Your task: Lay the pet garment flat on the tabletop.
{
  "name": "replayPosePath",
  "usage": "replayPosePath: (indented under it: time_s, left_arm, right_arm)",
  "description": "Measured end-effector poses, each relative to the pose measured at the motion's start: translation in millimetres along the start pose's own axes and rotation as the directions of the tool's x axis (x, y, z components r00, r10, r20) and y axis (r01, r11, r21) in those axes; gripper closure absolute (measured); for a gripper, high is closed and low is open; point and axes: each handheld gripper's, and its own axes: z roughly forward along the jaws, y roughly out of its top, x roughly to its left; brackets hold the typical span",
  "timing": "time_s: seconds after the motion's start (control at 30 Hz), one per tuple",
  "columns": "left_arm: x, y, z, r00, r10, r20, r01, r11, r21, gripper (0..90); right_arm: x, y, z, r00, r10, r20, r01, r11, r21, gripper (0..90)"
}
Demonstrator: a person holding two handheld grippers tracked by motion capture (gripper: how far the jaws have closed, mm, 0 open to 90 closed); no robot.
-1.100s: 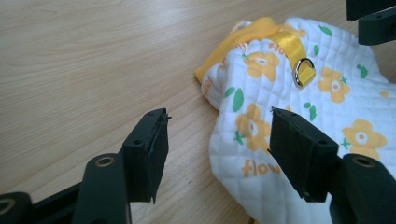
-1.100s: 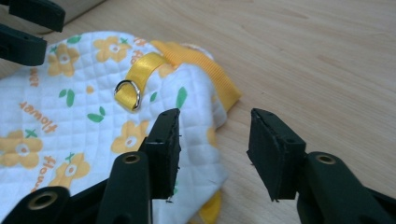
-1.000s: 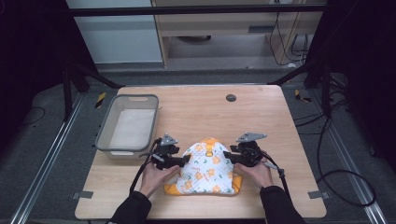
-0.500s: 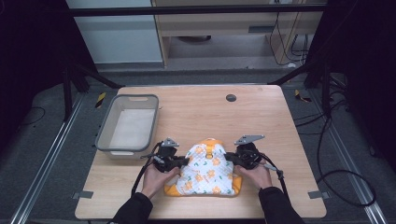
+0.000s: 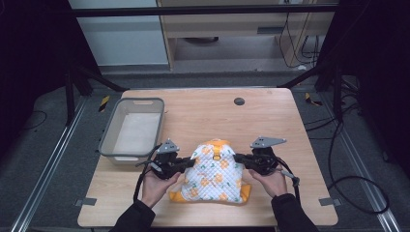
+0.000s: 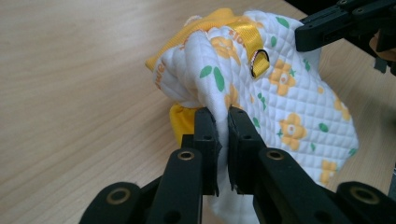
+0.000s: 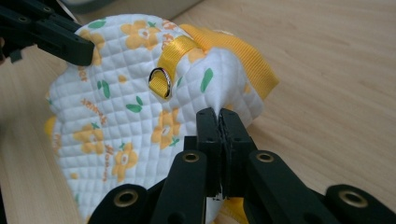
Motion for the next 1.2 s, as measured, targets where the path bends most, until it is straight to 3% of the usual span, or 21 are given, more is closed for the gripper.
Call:
replayPosePath:
  time_s: [0.07, 0.17, 0.27, 0.3, 0.33, 0.37, 0.47, 0.5, 0.53, 0.57, 0.6, 0.63, 0.67, 0.73, 0.77, 0.87, 1.0, 1.03, 1.07, 1.1, 1.2]
  left_arm:
    - [-1.5, 1.7, -3.1, 1.0, 0.002, -0.002, -0.002, 0.9999, -0.015, 83.5]
    - [-7.2, 7.3, -12.2, 0.9999, 0.006, -0.012, -0.007, 0.9972, -0.075, 83.5]
    - [-9.1, 11.7, -16.5, 0.9993, 0.018, -0.033, -0.021, 0.9955, -0.092, 83.4]
    - [-9.5, 17.8, -21.1, 0.9992, 0.017, -0.035, -0.021, 0.9928, -0.118, 83.4]
    - [-9.5, 17.8, -21.1, 0.9992, 0.017, -0.035, -0.021, 0.9928, -0.118, 83.3]
    - [-9.2, 26.6, -22.2, 0.9985, 0.016, -0.053, -0.023, 0.9905, -0.136, 83.2]
    - [-5.1, 37.9, -19.5, 0.9958, 0.021, -0.089, -0.034, 0.9892, -0.143, 82.4]
    - [3.8, 48.4, -13.0, 0.9933, -0.022, -0.113, 0.003, 0.986, -0.166, 80.6]
    - [3.8, 48.4, -13.0, 0.9933, -0.022, -0.113, 0.003, 0.986, -0.166, 77.1]
    - [11.0, 53.6, -6.5, 0.9891, -0.055, -0.137, 0.029, 0.9832, -0.18, 77.1]
    - [15.9, 55.7, -1.6, 0.9848, -0.075, -0.157, 0.045, 0.9815, -0.186, 56.4]
    - [29.7, 56.2, 9.4, 0.9707, -0.114, -0.211, 0.077, 0.9812, -0.177, 48.6]
    - [29.7, 56.2, 9.4, 0.9707, -0.114, -0.211, 0.077, 0.9812, -0.177, 46.3]
    - [40.0, 51.0, 13.7, 0.9614, -0.141, -0.236, 0.107, 0.9827, -0.151, 43.9]
    - [44.0, 41.8, 11.1, 0.9604, -0.135, -0.244, 0.099, 0.9831, -0.154, 38.4]
    - [45.4, 33.5, 5.1, 0.9592, -0.116, -0.258, 0.08, 0.9865, -0.143, 36.1]
    - [41.4, 20.0, -9.8, 0.9638, -0.095, -0.249, 0.058, 0.9871, -0.149, 34.2]
    - [37.3, 13.4, -15.6, 0.9636, -0.054, -0.262, 0.023, 0.9925, -0.12, 34.1]
    - [37.3, 13.4, -15.6, 0.9636, -0.054, -0.262, 0.023, 0.9925, -0.12, 34.0]
    - [34.1, 5.8, -19.5, 0.9639, -0.033, -0.264, 0.01, 0.9959, -0.09, 34.0]
    - [31.7, -3.6, -21.8, 0.967, -0.02, -0.254, 0.005, 0.998, -0.063, 34.2]
  right_arm:
    - [2.0, 2.2, -2.5, 1.0, -0.002, -0.004, 0.002, 1.0, -0.016, 88.0]
    - [11.9, 9.7, -10.2, 0.9997, -0.025, 0.005, 0.025, 0.995, -0.096, 87.7]
    - [15.8, 13.2, -11.8, 0.9994, -0.031, 0.017, 0.032, 0.992, -0.12, 87.6]
    - [18.1, 18.5, -13.5, 0.9993, -0.027, 0.028, 0.031, 0.987, -0.157, 87.5]
    - [18.1, 18.5, -13.5, 0.9993, -0.027, 0.028, 0.031, 0.987, -0.157, 87.5]
    - [18.4, 25.8, -14.4, 0.9988, -0.018, 0.046, 0.026, 0.981, -0.195, 87.4]
    - [16.2, 35.1, -12.0, 0.9971, -0.011, 0.075, 0.028, 0.973, -0.228, 86.8]
    - [9.5, 45.2, -4.9, 0.9914, 0.008, 0.131, 0.026, 0.966, -0.258, 86.1]
    - [9.5, 45.2, -4.9, 0.9914, 0.008, 0.131, 0.026, 0.966, -0.258, 86.1]
    - [6.4, 47.6, -1.5, 0.9876, 0.022, 0.156, 0.021, 0.963, -0.267, 83.5]
    - [-2.6, 50.8, 10.2, 0.9647, 0.047, 0.259, 0.029, 0.959, -0.282, 71.2]
    - [-8.0, 50.3, 16.7, 0.9499, 0.054, 0.308, 0.032, 0.963, -0.266, 69.0]
    - [-8.0, 50.3, 16.7, 0.9499, 0.054, 0.308, 0.032, 0.963, -0.266, 69.0]
    - [-16.9, 44.7, 25.4, 0.9418, 0.067, 0.329, 0.006, 0.976, -0.216, 66.2]
    - [-21.2, 35.6, 26.5, 0.9444, 0.066, 0.322, -0.001, 0.98, -0.197, 63.9]
    - [-23.8, 26.9, 21.7, 0.9444, 0.049, 0.325, 0.011, 0.984, -0.179, 61.9]
    - [-28.2, 12.3, 0.3, 0.9495, 0.042, 0.311, 0.008, 0.987, -0.158, 55.6]
    - [-27.6, 9.7, -3.8, 0.9527, 0.039, 0.301, 0.008, 0.988, -0.154, 54.0]
    - [-27.6, 9.7, -3.8, 0.9527, 0.039, 0.301, 0.008, 0.988, -0.154, 54.0]
    - [-25.0, 3.8, -11.1, 0.9583, 0.026, 0.285, 0.015, 0.99, -0.14, 51.6]
    - [-20.7, -6.7, -18.7, 0.9676, 0.014, 0.252, 0.018, 0.992, -0.126, 49.0]
